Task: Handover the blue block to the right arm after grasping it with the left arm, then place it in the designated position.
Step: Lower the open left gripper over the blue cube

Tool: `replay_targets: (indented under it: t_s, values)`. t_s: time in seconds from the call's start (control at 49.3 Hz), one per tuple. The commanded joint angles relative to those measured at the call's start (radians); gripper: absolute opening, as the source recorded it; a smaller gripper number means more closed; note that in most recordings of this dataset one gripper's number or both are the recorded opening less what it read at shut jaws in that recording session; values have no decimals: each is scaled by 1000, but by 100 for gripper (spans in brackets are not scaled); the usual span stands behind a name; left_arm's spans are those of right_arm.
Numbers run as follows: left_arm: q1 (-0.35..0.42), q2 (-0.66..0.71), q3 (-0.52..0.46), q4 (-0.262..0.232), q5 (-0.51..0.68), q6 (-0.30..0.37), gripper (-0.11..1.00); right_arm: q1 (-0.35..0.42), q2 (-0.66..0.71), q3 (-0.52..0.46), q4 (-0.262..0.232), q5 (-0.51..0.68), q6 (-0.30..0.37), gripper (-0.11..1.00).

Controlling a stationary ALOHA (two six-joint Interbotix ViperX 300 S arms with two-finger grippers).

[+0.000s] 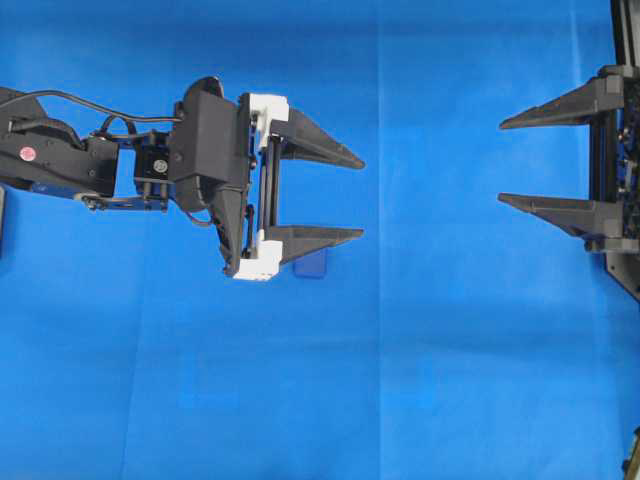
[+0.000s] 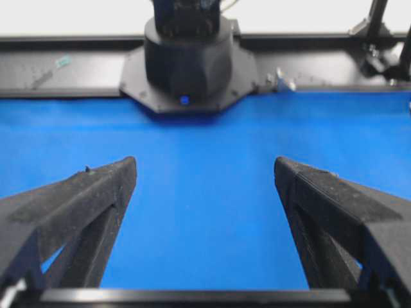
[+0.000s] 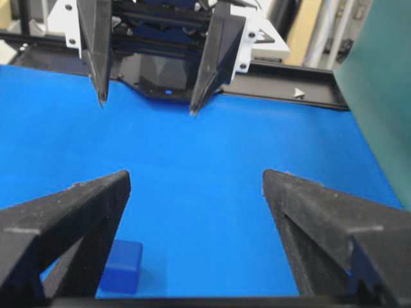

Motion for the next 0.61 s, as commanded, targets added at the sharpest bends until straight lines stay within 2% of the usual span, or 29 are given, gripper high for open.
replay_targets:
  t_s: [0.0,0.162,0.446,0.588]
  values:
    - [6,-15,-25,2,31,-3,91,-3,6,-29,0,-12,0,98]
    - [-8,-15,-63,0,170,-3,91,-3,6,-31,0,-14,0,98]
    - [-15,54,-222,-2,629,-3,91,-3,9,-32,0,-9,0,98]
    - [-23,95,-302,-3,816,-14,91,-5,11,-32,0,-9,0,98]
